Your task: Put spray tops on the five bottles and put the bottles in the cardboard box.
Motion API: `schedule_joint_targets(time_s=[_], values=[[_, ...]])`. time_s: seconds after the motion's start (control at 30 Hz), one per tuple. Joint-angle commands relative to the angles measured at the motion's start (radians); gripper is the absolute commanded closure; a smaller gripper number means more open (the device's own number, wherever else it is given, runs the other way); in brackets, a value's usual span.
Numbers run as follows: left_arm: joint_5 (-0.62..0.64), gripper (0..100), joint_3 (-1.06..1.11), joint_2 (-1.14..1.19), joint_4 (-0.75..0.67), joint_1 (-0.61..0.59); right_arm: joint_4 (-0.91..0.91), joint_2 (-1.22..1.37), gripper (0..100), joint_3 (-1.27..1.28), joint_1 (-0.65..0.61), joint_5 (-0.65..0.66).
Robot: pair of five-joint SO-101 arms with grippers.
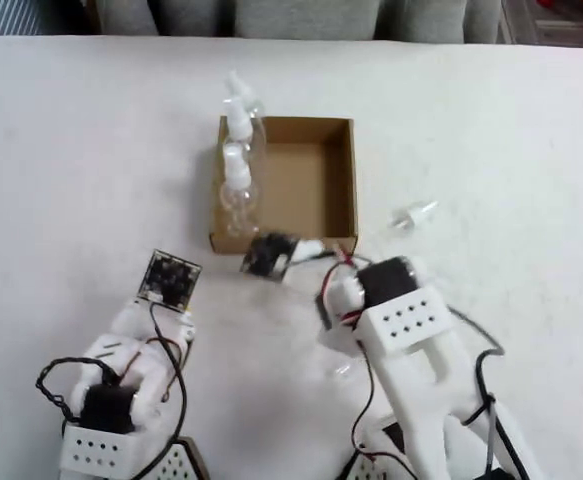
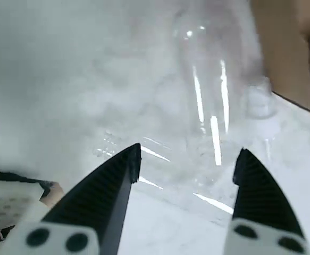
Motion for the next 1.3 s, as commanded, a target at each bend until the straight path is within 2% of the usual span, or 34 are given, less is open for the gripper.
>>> schedule_joint_targets(time_s=[0.0, 0.6, 0.9, 1.27], values=[[-0.009, 97, -0.005, -0.021, 0.005, 0.005, -0.002, 0.002, 73.1, 0.009, -0.067, 0.051], [-0.009, 97, -0.005, -0.021, 0.003, 0.005, -0.186, 0.013, 72.9, 0.091, -0.068, 0.186], [-0.009, 97, -0.005, -0.021, 0.003, 0.005, -0.363, 0.239, 73.1, 0.109, -0.067, 0.187], [-0.009, 97, -0.005, -0.021, 0.002, 0.005, -0.401, 0.381, 73.3, 0.109, -0.076, 0.187]])
